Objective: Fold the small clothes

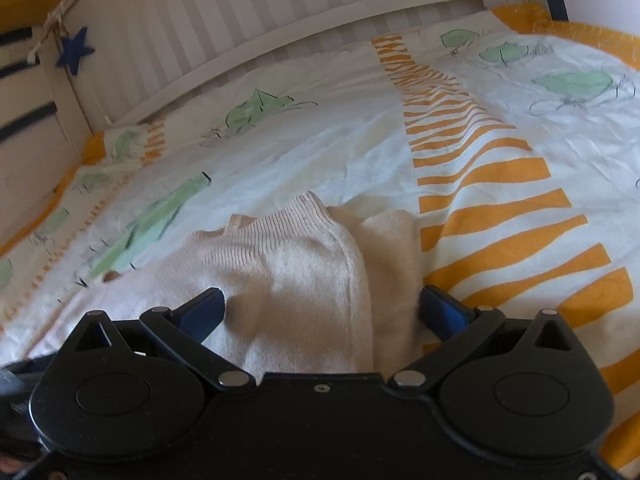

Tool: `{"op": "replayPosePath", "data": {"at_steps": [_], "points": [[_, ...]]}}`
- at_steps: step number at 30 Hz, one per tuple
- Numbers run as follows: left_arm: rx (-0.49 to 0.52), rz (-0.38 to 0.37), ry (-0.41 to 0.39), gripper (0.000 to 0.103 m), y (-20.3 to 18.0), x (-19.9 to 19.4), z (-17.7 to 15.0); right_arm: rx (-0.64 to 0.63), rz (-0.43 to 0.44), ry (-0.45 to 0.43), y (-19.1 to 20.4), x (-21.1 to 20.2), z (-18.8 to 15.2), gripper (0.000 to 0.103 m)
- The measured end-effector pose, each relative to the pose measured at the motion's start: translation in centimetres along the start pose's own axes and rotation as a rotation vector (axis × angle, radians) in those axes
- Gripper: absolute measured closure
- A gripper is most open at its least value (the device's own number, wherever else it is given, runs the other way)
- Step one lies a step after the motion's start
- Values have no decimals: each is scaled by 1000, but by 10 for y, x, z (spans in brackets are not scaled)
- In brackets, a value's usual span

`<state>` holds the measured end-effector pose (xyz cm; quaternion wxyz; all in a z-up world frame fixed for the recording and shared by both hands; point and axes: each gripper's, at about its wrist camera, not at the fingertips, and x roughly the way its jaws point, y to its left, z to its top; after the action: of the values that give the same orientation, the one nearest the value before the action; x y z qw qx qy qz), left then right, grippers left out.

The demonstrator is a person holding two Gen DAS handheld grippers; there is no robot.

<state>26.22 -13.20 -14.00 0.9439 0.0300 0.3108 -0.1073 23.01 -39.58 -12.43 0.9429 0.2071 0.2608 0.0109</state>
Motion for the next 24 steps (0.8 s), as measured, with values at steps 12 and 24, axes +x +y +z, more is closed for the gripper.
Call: {"op": "replayPosePath", "data": {"at_steps": [12, 24], "points": [[-1, -4, -4, 0, 2, 1, -3, 146, 226, 261, -37, -29, 22, 0], [-4, -9, -5, 0, 3, 1, -3, 393, 408, 315, -70, -3, 26, 0]]}}
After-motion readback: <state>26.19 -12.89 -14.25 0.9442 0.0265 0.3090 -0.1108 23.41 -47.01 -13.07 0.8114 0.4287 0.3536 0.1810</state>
